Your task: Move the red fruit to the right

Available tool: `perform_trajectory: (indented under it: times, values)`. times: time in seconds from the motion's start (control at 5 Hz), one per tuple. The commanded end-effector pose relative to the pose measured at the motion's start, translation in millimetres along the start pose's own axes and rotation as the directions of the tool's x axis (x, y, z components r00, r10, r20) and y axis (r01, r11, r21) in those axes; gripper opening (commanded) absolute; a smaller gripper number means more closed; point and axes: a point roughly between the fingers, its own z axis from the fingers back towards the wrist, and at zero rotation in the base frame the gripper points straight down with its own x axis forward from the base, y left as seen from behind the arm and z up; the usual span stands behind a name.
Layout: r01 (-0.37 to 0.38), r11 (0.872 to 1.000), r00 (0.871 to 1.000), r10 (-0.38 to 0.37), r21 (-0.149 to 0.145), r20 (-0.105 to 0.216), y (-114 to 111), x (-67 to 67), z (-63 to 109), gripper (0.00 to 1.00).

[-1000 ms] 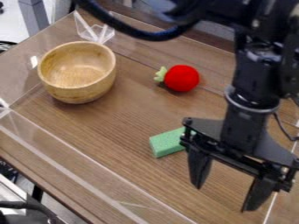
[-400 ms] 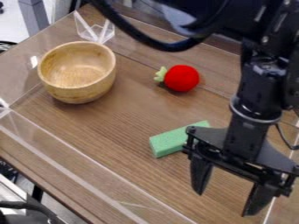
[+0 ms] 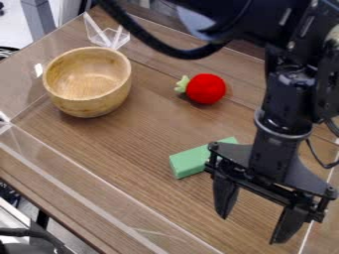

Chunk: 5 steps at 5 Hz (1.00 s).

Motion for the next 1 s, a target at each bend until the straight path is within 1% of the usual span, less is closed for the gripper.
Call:
perform_trajectory:
  times: [0.0, 0.2, 0.6, 0.8]
  values:
    - [-0.013, 0.999, 1.000, 0.014, -0.034, 0.022, -5, 6.1, 18.9, 1.00]
    - [-0.030, 0.999, 0.999, 0.031, -0.037, 0.022, -7, 6.1, 28.8, 1.00]
    - [-0.021, 0.999, 1.000, 0.021, -0.024, -0.010, -15, 5.7, 13.4, 1.00]
    - [-0.015, 1.000, 1.000, 0.015, -0.018, -0.017, -16, 6.7, 9.1, 1.00]
